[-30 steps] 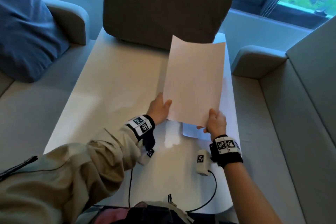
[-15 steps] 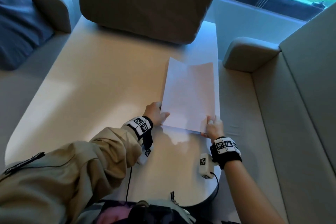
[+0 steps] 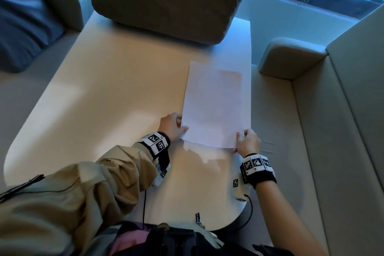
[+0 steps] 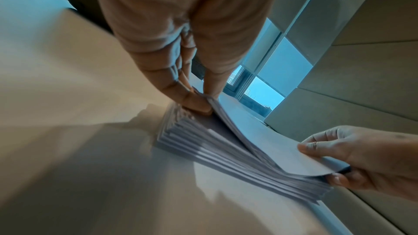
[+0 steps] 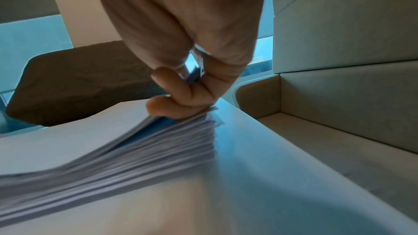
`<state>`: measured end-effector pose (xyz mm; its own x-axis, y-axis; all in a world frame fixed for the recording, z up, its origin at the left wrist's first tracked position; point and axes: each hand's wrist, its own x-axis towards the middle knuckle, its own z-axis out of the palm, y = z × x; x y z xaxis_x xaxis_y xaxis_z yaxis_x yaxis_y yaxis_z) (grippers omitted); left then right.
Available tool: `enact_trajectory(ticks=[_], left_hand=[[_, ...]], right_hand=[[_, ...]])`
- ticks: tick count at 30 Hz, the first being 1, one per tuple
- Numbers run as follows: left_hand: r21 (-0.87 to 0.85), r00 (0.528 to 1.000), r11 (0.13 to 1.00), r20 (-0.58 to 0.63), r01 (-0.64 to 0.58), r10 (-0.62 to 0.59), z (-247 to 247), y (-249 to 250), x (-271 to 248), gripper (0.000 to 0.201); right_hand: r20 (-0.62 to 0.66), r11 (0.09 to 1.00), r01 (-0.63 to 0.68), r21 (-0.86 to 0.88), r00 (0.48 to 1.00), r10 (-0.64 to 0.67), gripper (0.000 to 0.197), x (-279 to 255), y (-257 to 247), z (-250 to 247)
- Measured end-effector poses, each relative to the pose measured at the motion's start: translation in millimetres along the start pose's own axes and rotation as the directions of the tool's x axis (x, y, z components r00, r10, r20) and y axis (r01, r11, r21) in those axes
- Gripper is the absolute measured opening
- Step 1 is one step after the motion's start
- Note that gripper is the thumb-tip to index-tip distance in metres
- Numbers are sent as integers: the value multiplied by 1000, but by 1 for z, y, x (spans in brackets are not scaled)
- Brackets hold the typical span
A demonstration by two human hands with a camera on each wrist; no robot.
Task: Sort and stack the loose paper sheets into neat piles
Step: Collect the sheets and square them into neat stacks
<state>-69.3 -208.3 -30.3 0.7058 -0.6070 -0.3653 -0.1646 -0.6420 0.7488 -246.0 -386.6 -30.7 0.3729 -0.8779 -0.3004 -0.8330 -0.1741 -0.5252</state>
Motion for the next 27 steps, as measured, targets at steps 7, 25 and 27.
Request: enact_trajectory(ticks=[7, 25, 27], left_hand=[[0, 998, 1000, -52, -24, 24, 5, 6, 2, 36], [-35, 999, 999, 9, 33, -33, 12, 18, -12, 29], [-25, 998, 998, 37, 55, -54, 13, 19, -11, 34]], right_hand=[[-93, 999, 34, 7, 995, -33, 19, 5, 0, 5], [-57, 999, 37, 2, 998, -36, 27, -1, -1, 15], [-49, 1000, 22, -7, 999, -22, 27, -1, -3, 17]])
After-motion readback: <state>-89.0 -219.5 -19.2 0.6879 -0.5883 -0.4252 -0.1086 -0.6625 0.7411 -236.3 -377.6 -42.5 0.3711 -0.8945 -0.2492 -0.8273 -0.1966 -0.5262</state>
